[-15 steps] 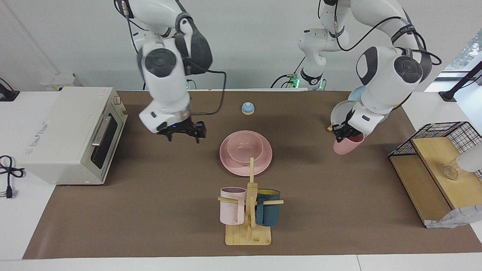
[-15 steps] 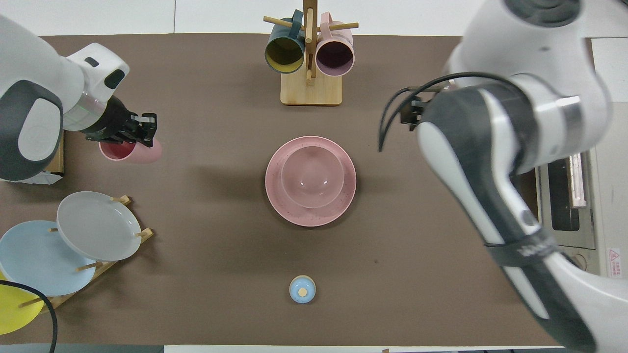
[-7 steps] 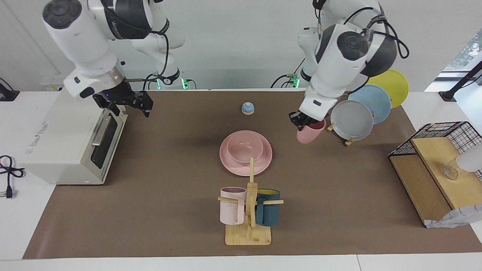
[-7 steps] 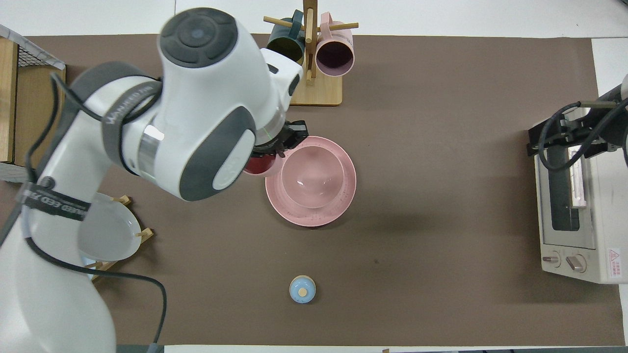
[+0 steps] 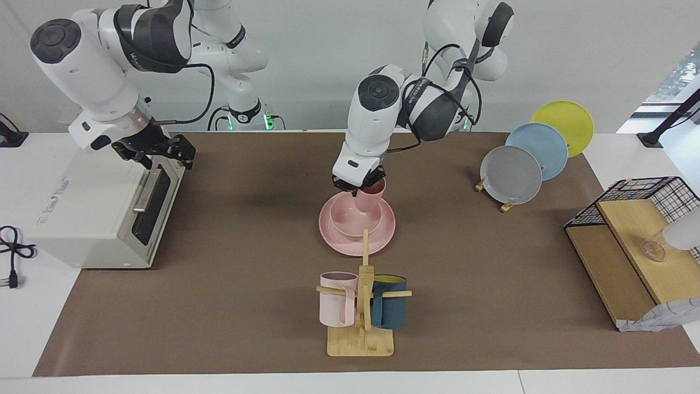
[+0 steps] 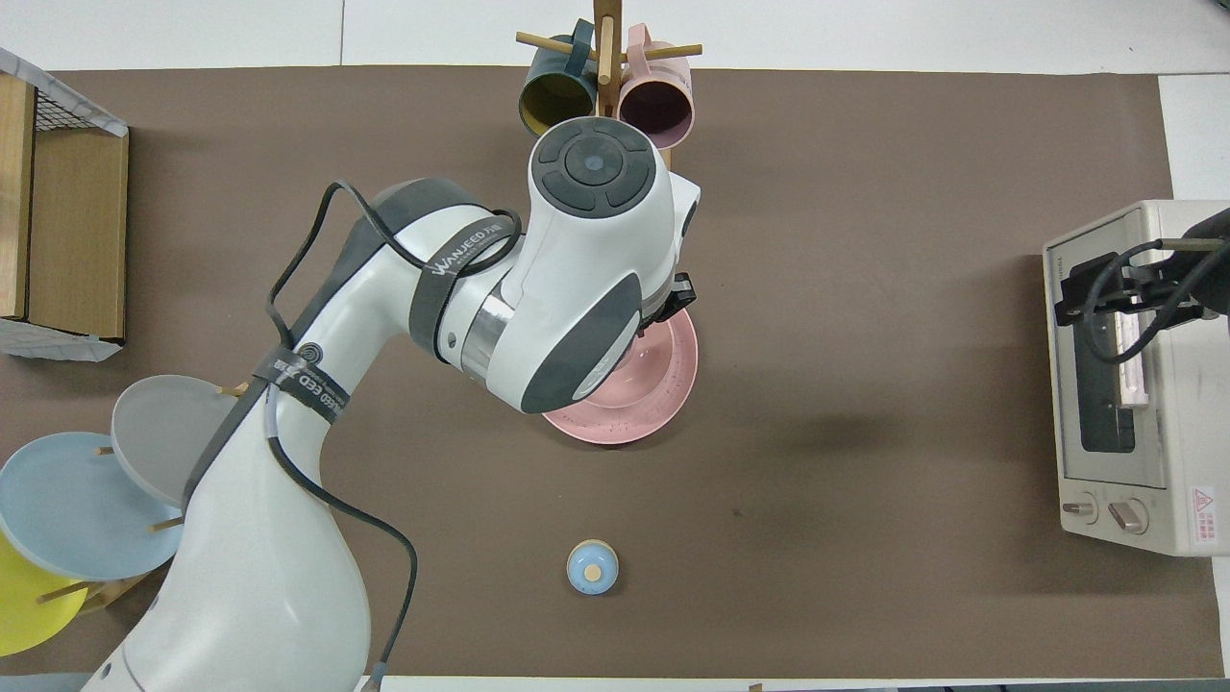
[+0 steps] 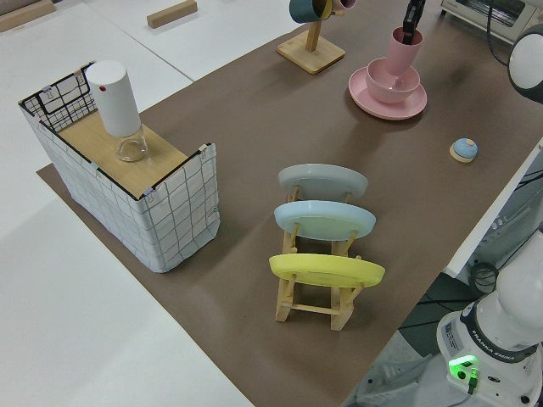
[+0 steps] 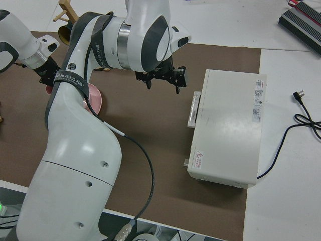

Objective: Organize tableware
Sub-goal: 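Lower the pink cup into the bowl and open the left gripper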

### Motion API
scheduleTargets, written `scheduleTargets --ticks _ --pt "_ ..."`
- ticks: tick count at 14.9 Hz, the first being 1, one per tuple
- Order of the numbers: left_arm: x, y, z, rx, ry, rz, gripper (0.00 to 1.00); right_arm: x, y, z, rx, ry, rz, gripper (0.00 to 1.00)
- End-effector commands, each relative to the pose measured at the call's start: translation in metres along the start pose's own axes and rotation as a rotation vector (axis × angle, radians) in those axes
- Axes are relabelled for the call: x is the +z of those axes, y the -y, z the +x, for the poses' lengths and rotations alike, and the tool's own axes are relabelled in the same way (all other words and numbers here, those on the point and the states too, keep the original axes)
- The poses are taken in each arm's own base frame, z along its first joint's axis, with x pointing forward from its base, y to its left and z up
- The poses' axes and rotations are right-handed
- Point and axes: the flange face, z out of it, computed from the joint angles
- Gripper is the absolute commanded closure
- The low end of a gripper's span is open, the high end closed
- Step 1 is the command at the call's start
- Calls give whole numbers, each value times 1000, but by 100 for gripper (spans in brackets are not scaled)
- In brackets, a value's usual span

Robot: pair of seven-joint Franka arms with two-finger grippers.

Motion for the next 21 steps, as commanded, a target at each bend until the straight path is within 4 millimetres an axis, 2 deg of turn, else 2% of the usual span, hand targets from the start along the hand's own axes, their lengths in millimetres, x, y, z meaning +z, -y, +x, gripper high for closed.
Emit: scheduleTargets --ticks 1,3,14,18,19,21 --pt "15 -7 0 -32 -12 -17 100 6 -2 -11 -27 -14 -4 0" --pt "27 -9 -7 -31 -4 0 100 5 -2 -11 -44 -15 -4 0" --pt "63 -2 -3 -64 -20 15 100 4 0 -13 -80 -3 -2 0" --pt "64 -1 -2 -57 -36 23 100 2 -2 -11 -76 -8 -4 0" --pt "65 -1 -2 -52 -43 26 100 0 -4 -10 -78 -11 -6 0" --pt "67 0 -1 -51 -45 29 97 -2 -23 -11 -80 -16 -5 0"
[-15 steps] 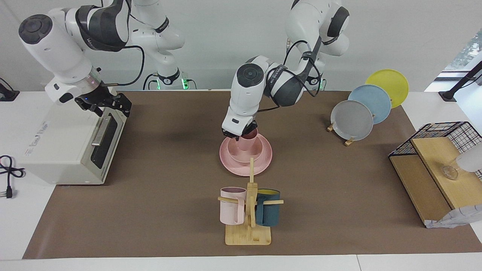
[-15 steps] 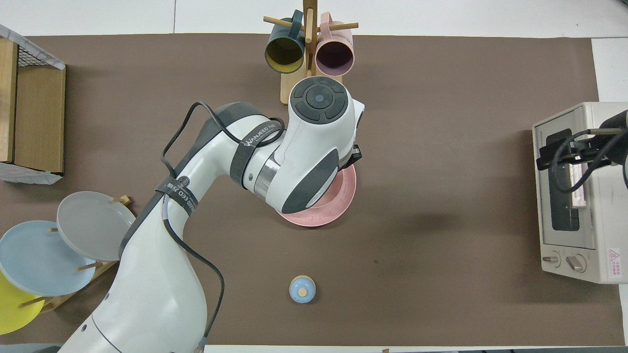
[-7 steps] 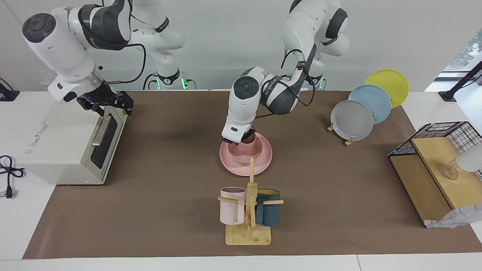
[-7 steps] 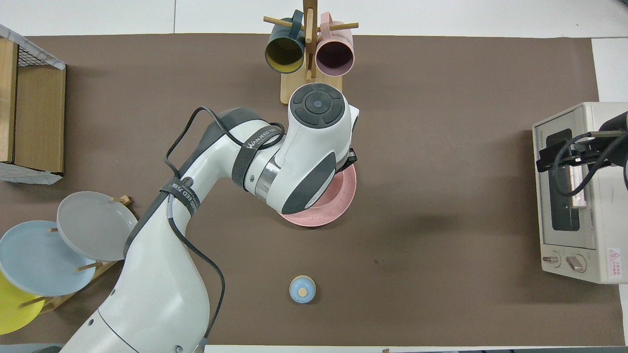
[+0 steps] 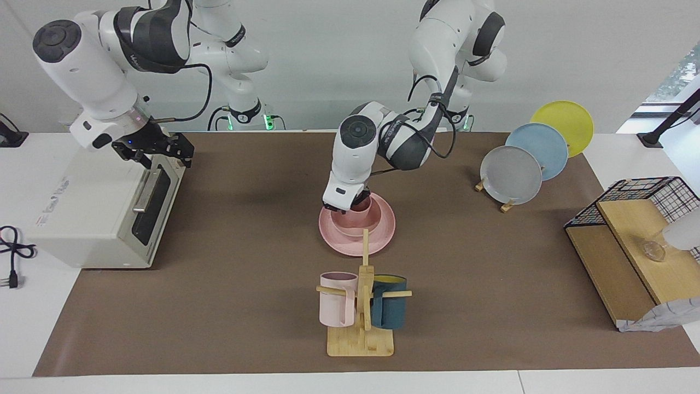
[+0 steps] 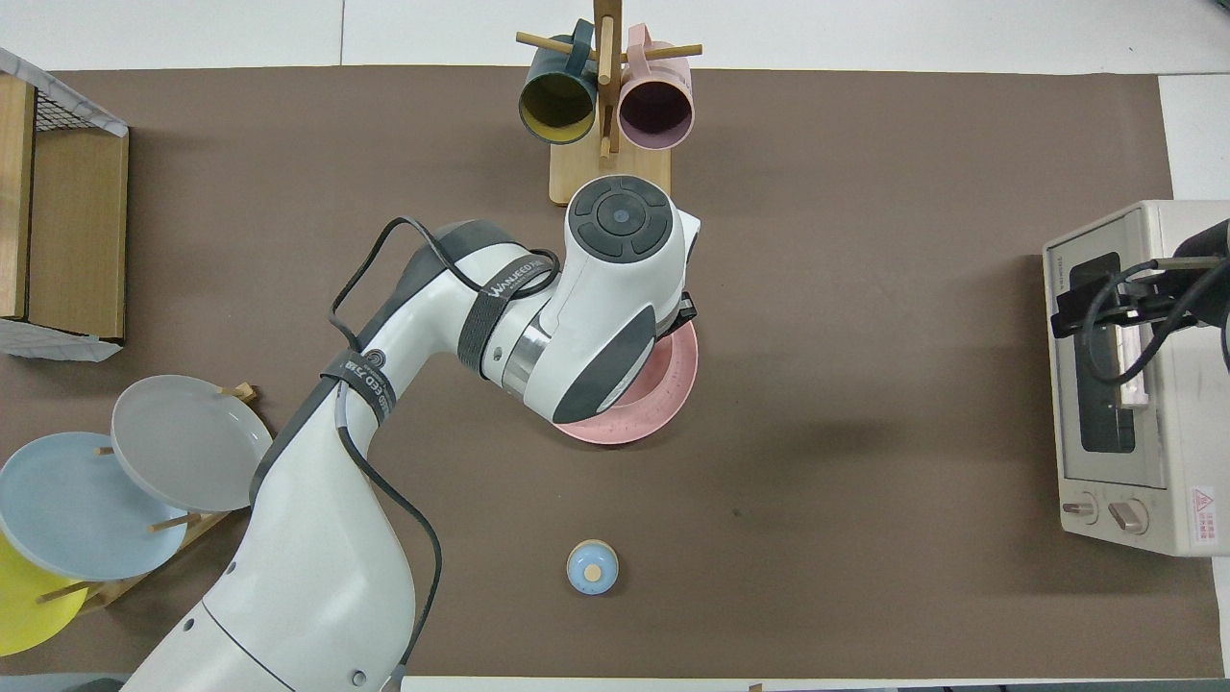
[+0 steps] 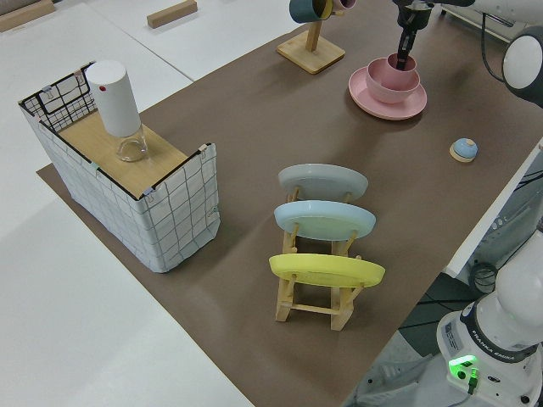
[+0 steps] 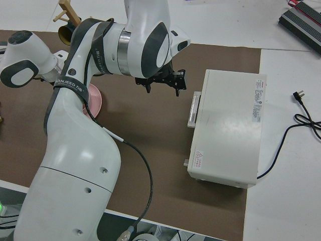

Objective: Organize tableware

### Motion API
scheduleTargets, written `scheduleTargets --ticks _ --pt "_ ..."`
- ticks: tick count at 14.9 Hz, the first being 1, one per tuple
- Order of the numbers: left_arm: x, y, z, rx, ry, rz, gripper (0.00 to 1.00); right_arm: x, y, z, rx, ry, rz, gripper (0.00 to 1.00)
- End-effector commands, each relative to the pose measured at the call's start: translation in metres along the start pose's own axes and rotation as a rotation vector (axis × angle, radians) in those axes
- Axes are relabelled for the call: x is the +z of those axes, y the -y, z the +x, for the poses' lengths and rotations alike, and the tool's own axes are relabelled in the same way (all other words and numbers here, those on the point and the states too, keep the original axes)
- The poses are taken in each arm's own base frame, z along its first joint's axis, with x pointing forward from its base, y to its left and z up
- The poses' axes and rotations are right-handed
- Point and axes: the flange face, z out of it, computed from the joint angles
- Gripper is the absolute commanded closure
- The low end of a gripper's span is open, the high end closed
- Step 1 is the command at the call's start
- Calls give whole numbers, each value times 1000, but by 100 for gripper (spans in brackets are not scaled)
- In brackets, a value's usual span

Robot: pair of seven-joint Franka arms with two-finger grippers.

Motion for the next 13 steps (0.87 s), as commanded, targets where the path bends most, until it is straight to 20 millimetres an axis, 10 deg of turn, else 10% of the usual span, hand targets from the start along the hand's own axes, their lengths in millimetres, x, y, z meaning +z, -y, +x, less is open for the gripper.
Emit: scheduleTargets --ticks 1,3,8,13 --pt "1 2 -2 -3 -31 7 60 -4 -18 -6 -28 -12 -5 0" --pt "1 2 -2 -3 -31 7 2 -4 -13 -4 -37 -11 -7 0" --pt "-19 10 1 -10 -24 20 0 -19 5 -3 -70 -14 -24 0" --pt "-146 94 31 -26 -51 -1 0 -30 13 -2 -88 -37 -39 0"
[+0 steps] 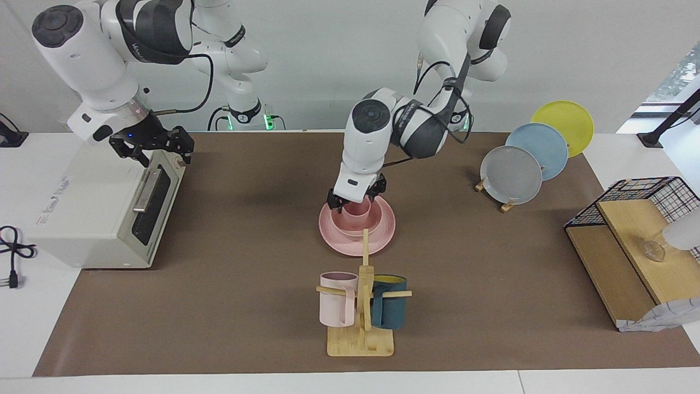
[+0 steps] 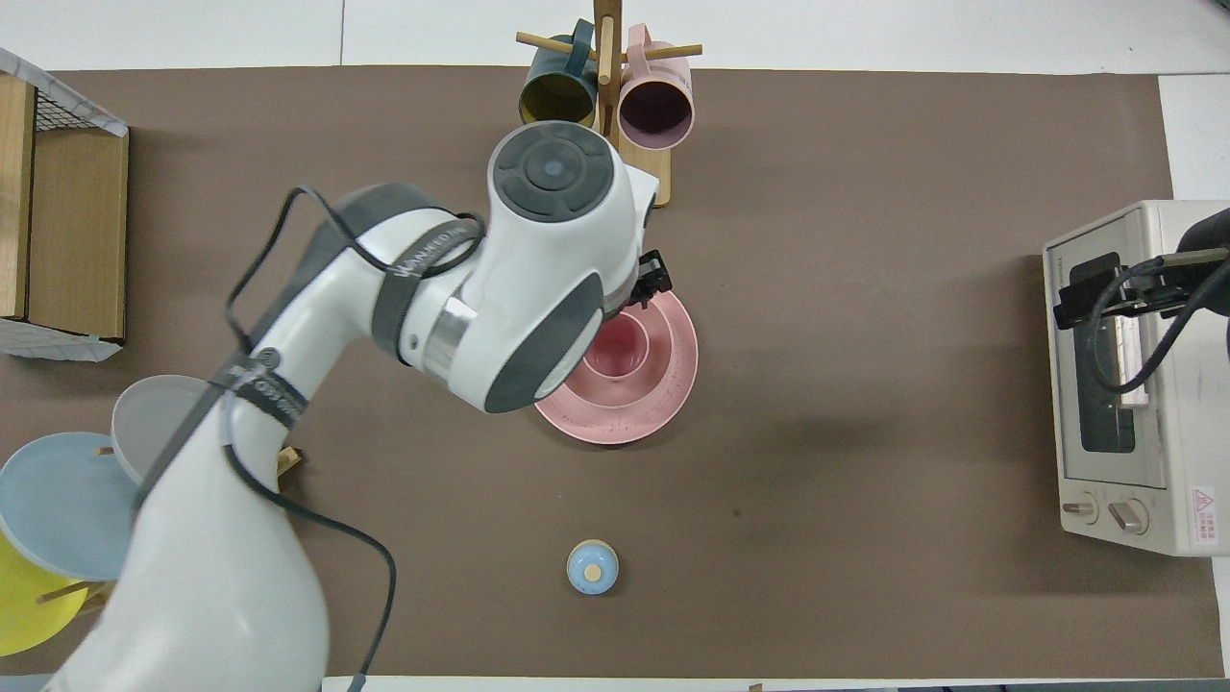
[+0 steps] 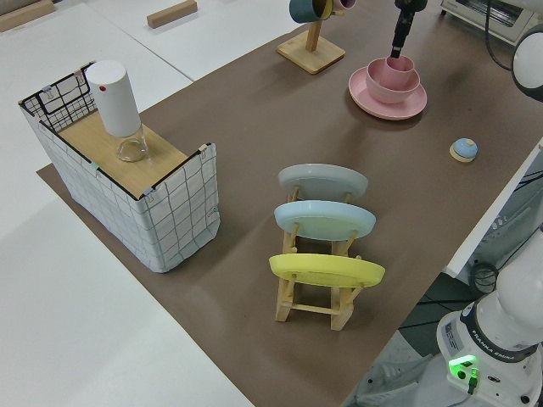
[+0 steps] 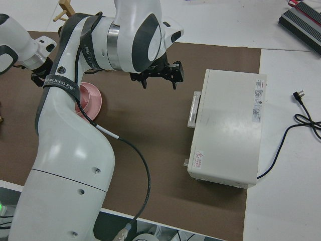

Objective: Organize tableware

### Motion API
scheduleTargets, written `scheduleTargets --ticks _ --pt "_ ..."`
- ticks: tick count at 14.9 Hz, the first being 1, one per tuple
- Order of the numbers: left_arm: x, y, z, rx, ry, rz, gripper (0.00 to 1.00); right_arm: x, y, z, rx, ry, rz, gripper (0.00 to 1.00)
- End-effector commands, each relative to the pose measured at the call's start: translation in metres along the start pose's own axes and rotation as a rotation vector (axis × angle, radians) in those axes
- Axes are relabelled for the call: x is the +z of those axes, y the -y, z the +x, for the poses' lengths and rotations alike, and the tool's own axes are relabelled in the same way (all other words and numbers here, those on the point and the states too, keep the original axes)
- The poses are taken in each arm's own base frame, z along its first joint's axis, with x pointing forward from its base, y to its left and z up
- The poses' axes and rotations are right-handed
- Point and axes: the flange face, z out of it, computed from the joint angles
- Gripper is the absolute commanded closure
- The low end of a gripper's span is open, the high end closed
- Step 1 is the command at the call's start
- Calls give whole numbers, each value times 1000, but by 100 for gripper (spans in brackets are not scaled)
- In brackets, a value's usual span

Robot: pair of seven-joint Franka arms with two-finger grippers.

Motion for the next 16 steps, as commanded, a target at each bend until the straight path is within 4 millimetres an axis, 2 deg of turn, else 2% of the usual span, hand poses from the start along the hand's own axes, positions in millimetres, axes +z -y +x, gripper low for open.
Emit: scheduleTargets --ticks 1,3,5,7,9,10,11,16 --pt "-71 74 27 12 -16 13 0 -10 -7 -4 -11 -5 -14 0" --pt "-111 137 54 85 -9 21 0 -14 -6 -3 -11 -22 -15 0" --pt "-143 214 79 164 5 28 0 -18 -4 -2 -3 -29 -15 0" --pt "-150 278 87 234 21 35 0 -17 -11 -4 12 -20 -7 0" --pt "-147 323 90 264 11 29 0 -17 -16 -4 23 -25 2 0" --pt "-147 339 93 277 0 24 0 -17 -14 -5 20 -22 2 0" --pt "-147 344 96 290 -4 22 0 -19 -13 -6 18 -25 0 0" --pt "-157 343 96 257 -9 20 0 -21 -15 -8 21 -28 0 0"
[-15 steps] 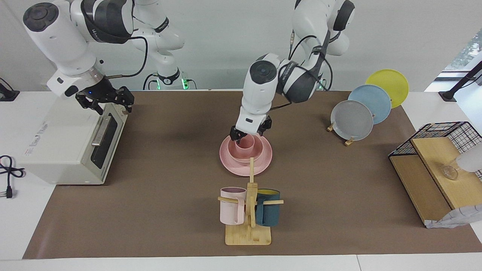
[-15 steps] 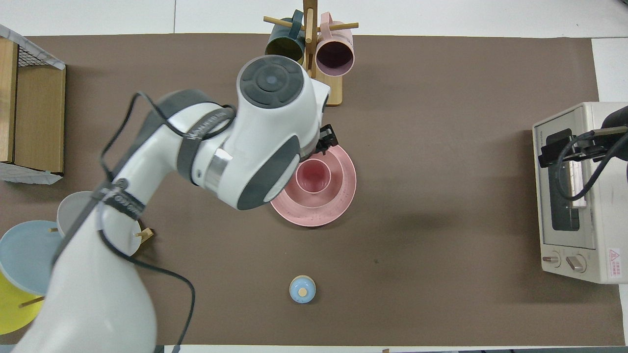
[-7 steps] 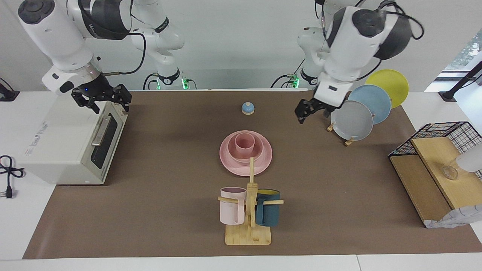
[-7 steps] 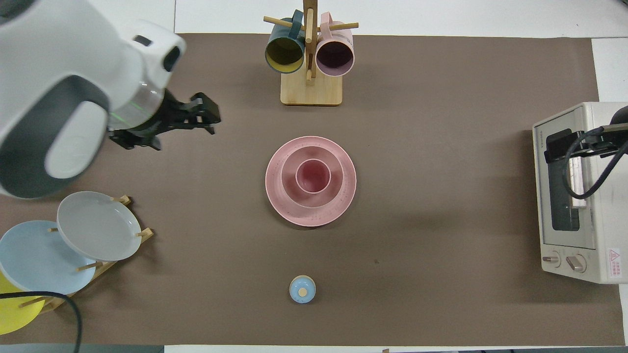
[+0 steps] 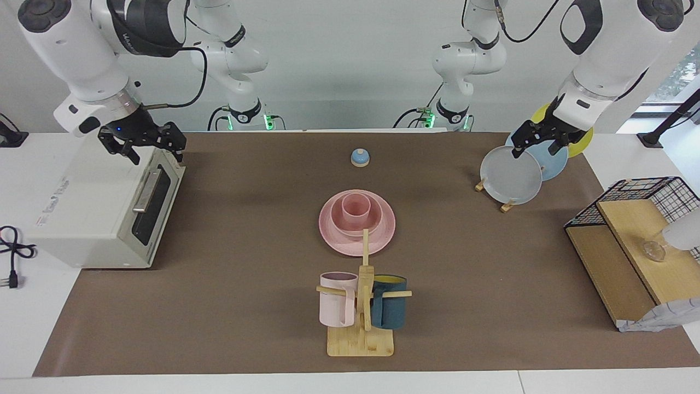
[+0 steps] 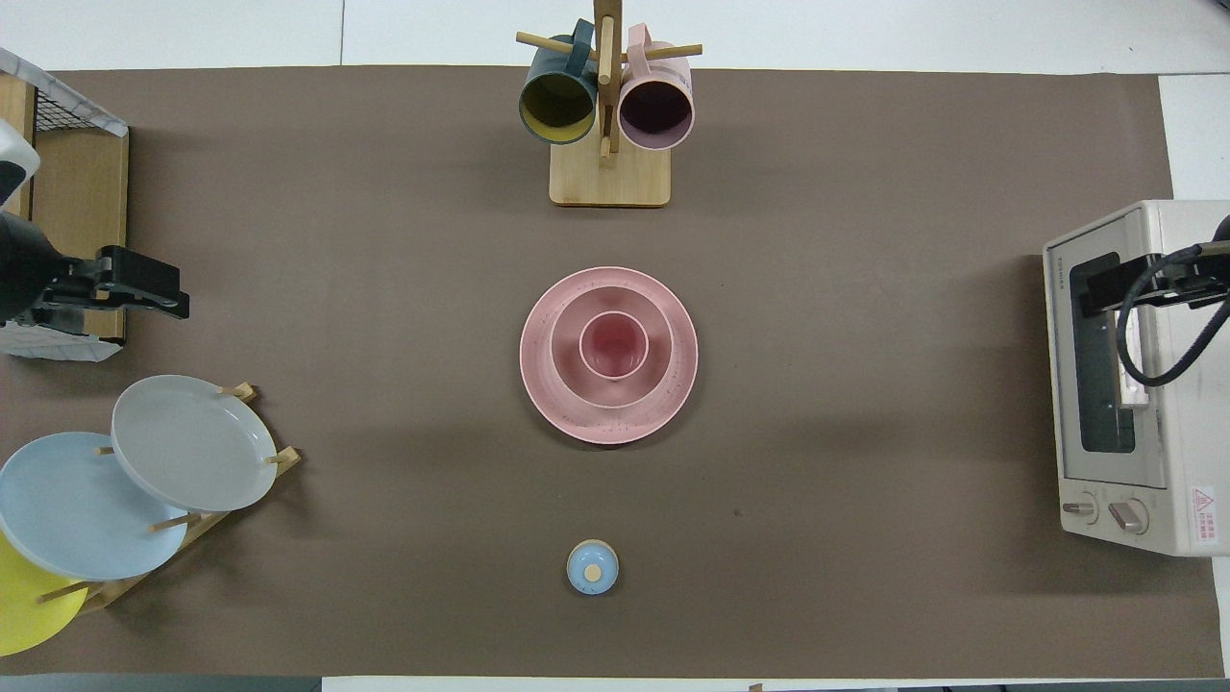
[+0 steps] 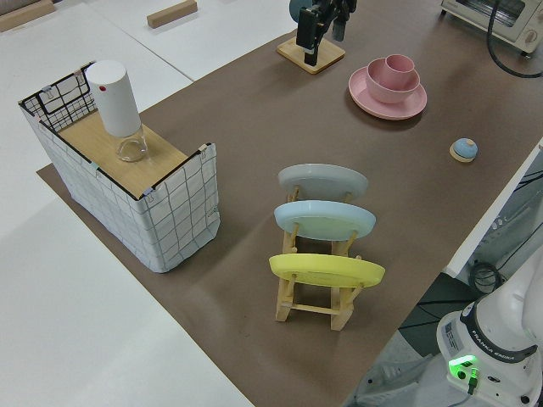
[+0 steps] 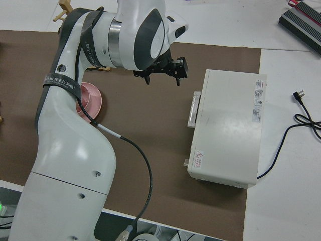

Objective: Organize tableware

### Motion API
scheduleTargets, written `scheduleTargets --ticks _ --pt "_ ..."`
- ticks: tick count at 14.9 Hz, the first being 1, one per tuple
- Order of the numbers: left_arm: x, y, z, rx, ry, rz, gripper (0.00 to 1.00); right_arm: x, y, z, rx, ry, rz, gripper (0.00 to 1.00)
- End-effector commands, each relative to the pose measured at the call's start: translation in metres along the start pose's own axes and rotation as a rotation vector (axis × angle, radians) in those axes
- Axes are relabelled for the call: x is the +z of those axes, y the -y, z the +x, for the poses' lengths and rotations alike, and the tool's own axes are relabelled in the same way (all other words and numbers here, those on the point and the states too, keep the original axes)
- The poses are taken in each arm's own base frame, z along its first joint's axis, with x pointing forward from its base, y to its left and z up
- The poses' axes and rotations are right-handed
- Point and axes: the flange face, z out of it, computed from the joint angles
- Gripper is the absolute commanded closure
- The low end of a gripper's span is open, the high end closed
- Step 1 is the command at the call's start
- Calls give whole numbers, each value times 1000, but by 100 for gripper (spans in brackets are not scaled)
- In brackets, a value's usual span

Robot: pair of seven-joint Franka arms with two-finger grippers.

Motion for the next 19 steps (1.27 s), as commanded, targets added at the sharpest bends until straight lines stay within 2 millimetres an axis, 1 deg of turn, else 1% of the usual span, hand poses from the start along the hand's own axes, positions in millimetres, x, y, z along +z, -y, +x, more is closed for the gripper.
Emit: scheduleTargets --ticks 1,3,5,6,7,8,9,10,12,13,14,15,19 --pt "-8 -2 -12 -17 7 13 0 -8 -2 -7 0 -1 5 0" --pt "-20 -5 -20 -5 55 43 0 -9 2 -6 -7 -11 3 0" --pt "-23 -8 -28 2 64 48 0 -10 2 -6 -10 -14 2 0" --pt "-21 -9 -29 3 65 49 0 -10 5 -6 -14 -14 2 0" --pt "-26 -9 -33 2 47 45 0 -11 7 -5 -18 -17 1 0" --pt "-26 -8 -40 4 46 46 0 -11 10 -5 -23 -16 1 0" --pt "-29 -6 -51 2 38 46 0 -11 10 -5 -23 -16 0 0" --pt "-29 -5 -52 0 36 46 0 -12 11 -6 -24 -16 0 0" --pt "-30 -4 -48 -3 17 37 0 -13 9 -7 -23 -16 2 0" --pt "-27 -7 -43 0 28 35 0 -13 9 -7 -21 -16 2 0" --pt "-18 -8 -34 -1 59 38 0 -13 8 -7 -20 -16 0 0" --pt "-24 -8 -35 2 59 38 0 -12 8 -7 -20 -14 1 0" --pt "-26 -4 -35 6 50 35 0 -12 6 -8 -15 -11 0 0"
